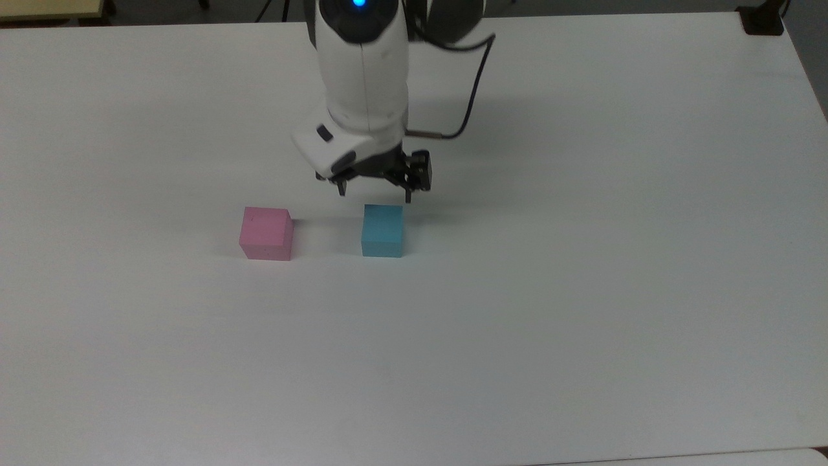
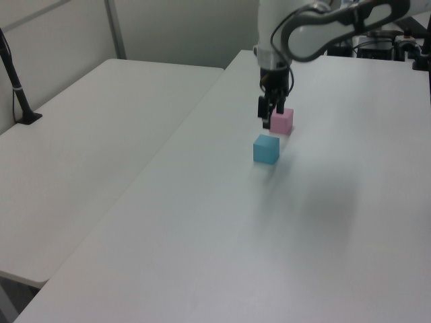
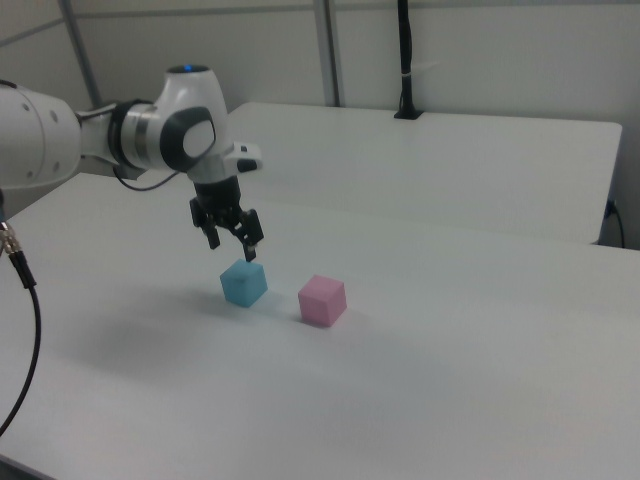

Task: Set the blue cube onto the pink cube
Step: 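Close the gripper on the light-blue cube and grip it, then lift the blue cube and carry it over the pink cube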

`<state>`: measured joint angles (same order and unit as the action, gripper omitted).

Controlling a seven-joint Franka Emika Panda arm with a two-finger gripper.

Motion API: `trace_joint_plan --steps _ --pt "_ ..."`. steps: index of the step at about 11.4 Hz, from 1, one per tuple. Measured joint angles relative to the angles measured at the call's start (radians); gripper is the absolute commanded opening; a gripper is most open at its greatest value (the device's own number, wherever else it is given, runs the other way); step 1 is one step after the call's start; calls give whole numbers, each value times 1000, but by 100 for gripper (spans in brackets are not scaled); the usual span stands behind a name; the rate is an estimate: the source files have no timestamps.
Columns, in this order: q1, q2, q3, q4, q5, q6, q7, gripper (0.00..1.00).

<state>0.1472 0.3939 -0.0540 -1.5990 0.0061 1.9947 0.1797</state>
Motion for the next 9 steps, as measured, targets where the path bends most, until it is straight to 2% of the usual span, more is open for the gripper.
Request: trace_joint_plan --steps 1,2,4,5,6,9 --pt "10 40 0 -1 -3 35 2 100" --pt "19 74 1 -1 -25 56 4 87" --pt "25 121 0 -1 -78 80 8 27" --pt "25 134 -1 -1 -90 98 8 15" --pt "24 138 -2 0 -94 106 8 12" --pt "12 124 -8 22 -94 98 7 14"
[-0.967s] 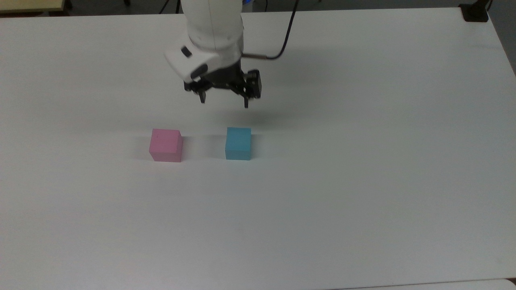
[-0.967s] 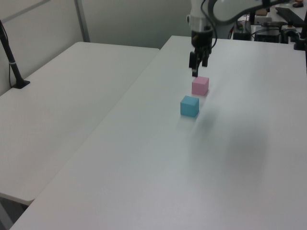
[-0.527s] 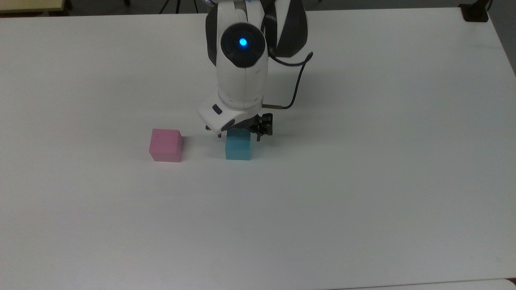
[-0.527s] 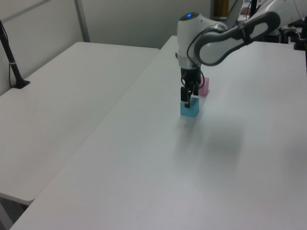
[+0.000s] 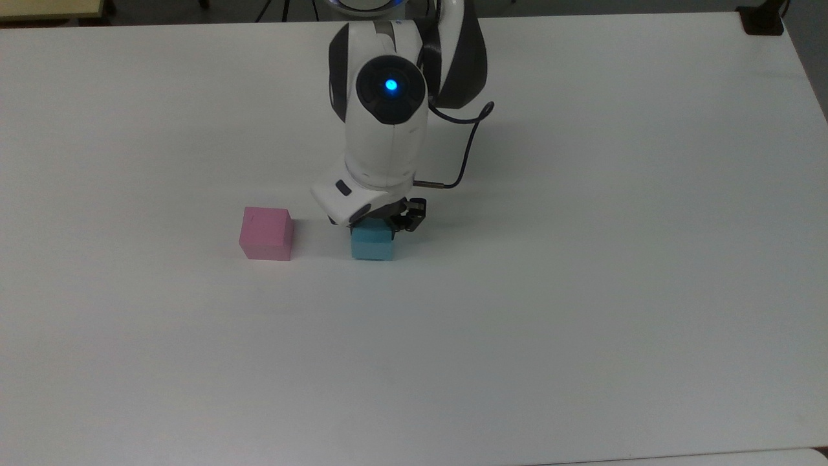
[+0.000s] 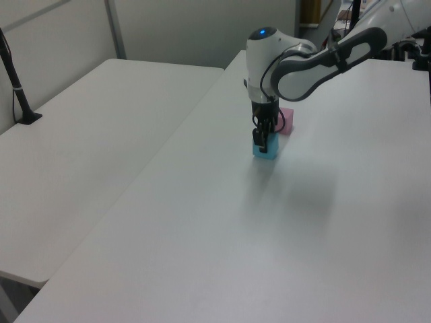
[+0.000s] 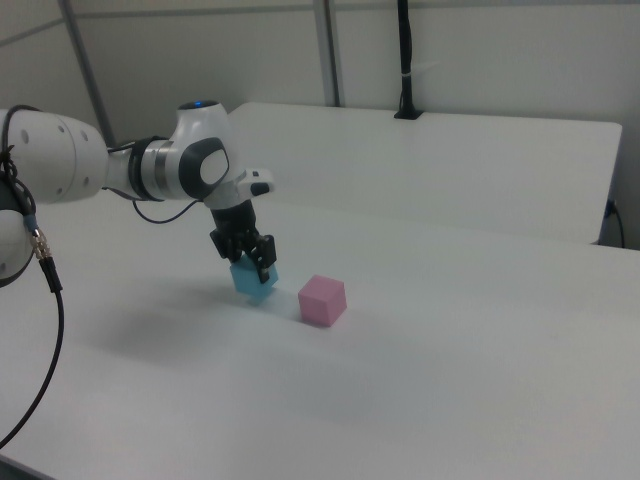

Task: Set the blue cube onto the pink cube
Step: 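Lift the blue cube and carry it over the pink cube, then lower the blue cube onto the pink cube's top face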

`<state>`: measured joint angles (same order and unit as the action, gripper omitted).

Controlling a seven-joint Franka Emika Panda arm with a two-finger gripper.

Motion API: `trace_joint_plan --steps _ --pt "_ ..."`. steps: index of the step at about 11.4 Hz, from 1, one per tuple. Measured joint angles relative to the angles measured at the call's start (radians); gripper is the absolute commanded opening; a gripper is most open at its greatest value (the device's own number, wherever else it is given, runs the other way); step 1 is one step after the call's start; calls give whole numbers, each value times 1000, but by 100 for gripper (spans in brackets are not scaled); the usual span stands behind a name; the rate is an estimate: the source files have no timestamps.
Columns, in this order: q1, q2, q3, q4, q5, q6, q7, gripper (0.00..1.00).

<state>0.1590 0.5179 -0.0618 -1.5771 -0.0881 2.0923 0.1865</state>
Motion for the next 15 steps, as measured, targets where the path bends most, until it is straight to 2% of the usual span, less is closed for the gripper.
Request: trace_joint_plan --steps 2,5,6,7,8,12,15 --pt "-47 -38 -4 38 0 -67 -92 18" --pt "-163 -66 -9 108 1 -174 -251 30" --pt "-196 -64 -9 109 1 -174 -278 42" --pt "-219 -59 -9 109 1 -174 -302 89" --pt "-230 -51 -9 108 1 -168 -312 100" --pt "-228 -7 -8 106 2 -87 -291 100" --pt "-226 -28 -8 118 4 -85 -229 100"
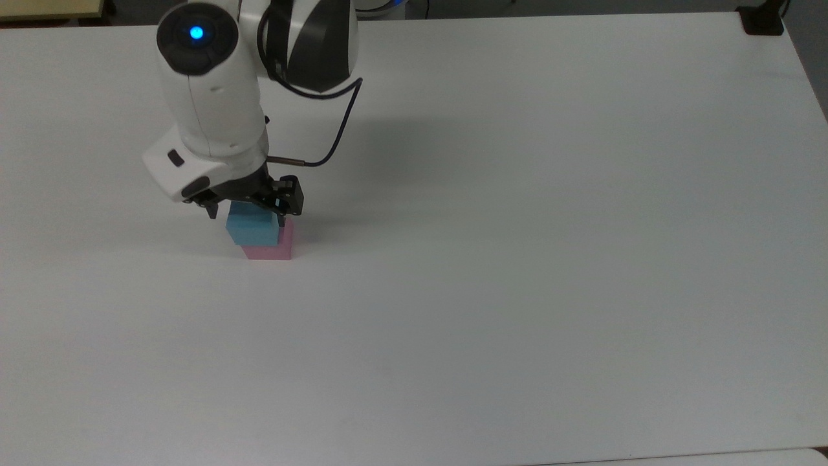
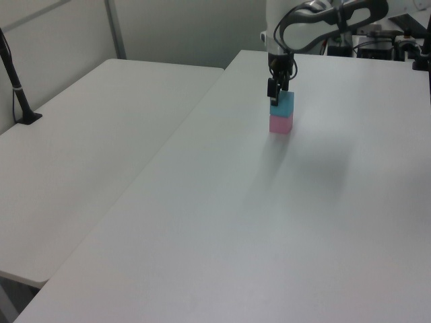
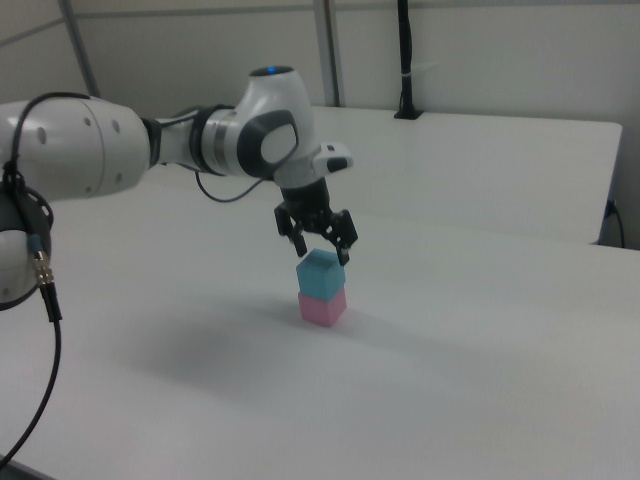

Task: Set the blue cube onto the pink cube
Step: 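Lower the blue cube onto the pink cube's top face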

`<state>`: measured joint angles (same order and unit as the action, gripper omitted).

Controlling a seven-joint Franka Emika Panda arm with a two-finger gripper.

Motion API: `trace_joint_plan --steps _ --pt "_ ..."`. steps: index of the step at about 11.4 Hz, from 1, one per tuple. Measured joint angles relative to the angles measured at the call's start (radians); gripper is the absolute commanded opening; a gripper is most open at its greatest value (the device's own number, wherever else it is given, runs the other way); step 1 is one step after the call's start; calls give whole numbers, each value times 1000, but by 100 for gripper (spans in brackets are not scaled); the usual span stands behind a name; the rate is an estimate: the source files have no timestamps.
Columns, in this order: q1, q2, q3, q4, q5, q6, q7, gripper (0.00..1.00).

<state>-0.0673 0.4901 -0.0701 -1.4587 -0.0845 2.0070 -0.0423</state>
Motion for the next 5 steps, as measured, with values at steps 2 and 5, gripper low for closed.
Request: trace_joint_plan --steps 2,5 --pt "20 -84 10 8 2 -72 78 100" --pt "83 -197 15 8 2 -201 151 100"
